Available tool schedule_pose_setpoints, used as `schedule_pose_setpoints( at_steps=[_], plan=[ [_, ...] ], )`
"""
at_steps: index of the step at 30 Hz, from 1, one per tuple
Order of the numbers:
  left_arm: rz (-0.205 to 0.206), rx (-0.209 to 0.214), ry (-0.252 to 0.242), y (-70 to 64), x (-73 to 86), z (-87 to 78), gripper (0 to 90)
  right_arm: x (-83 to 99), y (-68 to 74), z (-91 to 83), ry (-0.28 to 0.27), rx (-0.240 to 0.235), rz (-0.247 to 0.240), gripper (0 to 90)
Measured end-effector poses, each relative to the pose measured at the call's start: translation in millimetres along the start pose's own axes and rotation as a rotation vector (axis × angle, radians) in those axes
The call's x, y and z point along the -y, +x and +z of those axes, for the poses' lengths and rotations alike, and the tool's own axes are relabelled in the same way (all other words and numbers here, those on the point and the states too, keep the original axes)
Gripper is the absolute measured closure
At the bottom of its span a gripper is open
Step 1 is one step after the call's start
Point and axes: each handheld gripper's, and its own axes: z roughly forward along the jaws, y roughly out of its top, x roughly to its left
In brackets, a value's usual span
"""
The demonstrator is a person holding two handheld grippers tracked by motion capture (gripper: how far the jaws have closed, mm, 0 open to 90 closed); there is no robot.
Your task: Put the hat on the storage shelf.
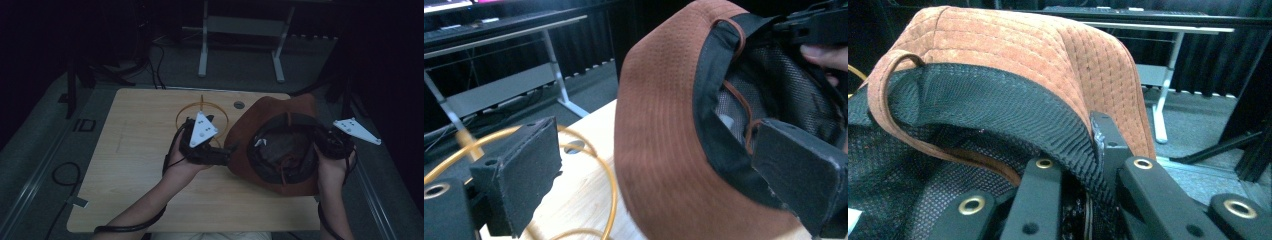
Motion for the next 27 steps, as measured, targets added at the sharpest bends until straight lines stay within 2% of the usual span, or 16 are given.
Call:
schedule_pose_setpoints(
  at_steps=[5, 7, 8, 11, 17, 19, 22, 23, 25, 26, 27],
  plan=[
    [0.034, 0.025, 0.042, -12.5, -8.3, 28.7, 6.2, -3.1, 4.4, -3.0, -0.006, -0.018, -0.012, 83.3],
    [0.036, 0.033, 0.044, -14.9, -9.8, 33.9, 6.2, -3.2, 5.3, -3.3, -0.009, -0.017, -0.013, 83.3],
    [0.040, 0.042, 0.049, -20.3, -12.5, 44.4, 6.2, -3.0, 6.4, -3.3, -0.009, -0.014, -0.016, 83.2],
    [0.041, 0.053, 0.045, -26.7, -16.4, 59.0, 6.4, -2.2, 7.2, -3.0, 0.001, -0.014, -0.014, 83.2],
    [0.079, 0.019, 0.071, -35.6, -23.7, 88.9, 9.5, -1.7, 8.6, -5.3, 0.004, -0.019, -0.015, 83.1],
    [0.083, 0.013, 0.078, -36.9, -24.1, 93.2, 11.2, -2.1, 9.4, -7.3, 0.001, -0.023, -0.021, 83.1],
    [0.102, -0.015, 0.117, -39.9, -25.1, 107.8, 15.0, -3.0, 10.9, -10.3, -0.001, -0.026, -0.028, 83.1],
    [0.102, -0.015, 0.117, -39.9, -25.1, 107.8, 15.2, -3.2, 11.2, -11.6, -0.004, -0.030, -0.026, 83.1],
    [0.103, -0.020, 0.132, -39.9, -25.9, 114.2, 21.4, -3.3, 12.9, -13.8, -0.005, -0.033, -0.033, 83.1],
    [0.097, -0.027, 0.133, -39.6, -26.0, 115.7, 21.8, -3.0, 13.9, -14.7, -0.006, -0.034, -0.036, 83.1],
    [0.078, -0.030, 0.128, -38.6, -25.7, 117.1, 26.3, -2.7, 14.9, -15.6, -0.004, -0.035, -0.039, 83.1]
  ],
)
